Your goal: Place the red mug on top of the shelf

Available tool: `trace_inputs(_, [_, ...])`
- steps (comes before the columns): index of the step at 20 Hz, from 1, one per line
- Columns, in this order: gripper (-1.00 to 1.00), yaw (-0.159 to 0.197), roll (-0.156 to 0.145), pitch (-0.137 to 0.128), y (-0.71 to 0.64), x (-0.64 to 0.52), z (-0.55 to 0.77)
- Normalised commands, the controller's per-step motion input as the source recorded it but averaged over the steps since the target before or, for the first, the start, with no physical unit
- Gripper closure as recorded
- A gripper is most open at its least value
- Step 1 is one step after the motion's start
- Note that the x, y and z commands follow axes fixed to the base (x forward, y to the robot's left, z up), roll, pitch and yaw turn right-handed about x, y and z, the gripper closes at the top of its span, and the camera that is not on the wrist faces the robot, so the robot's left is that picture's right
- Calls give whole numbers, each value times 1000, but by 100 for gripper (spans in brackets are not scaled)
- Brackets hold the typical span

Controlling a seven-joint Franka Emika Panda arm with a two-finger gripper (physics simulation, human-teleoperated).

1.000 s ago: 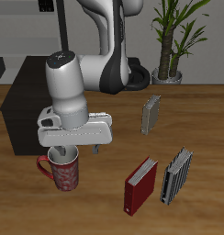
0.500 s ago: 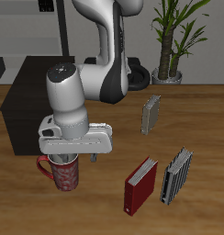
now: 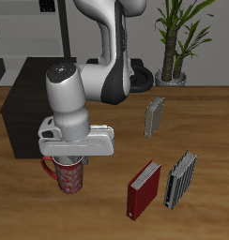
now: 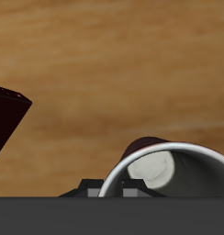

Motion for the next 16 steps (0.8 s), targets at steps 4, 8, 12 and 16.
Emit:
trace_inputs(4, [100,7,-1,-32,10,-38,243])
trace_inputs(8, [100,10,1,-49,39,-89,433])
trace_inputs(12, [100,11,4,-80,41,-212,707])
trace_inputs(16, [100,-9,-1,-58,-44,-211,553])
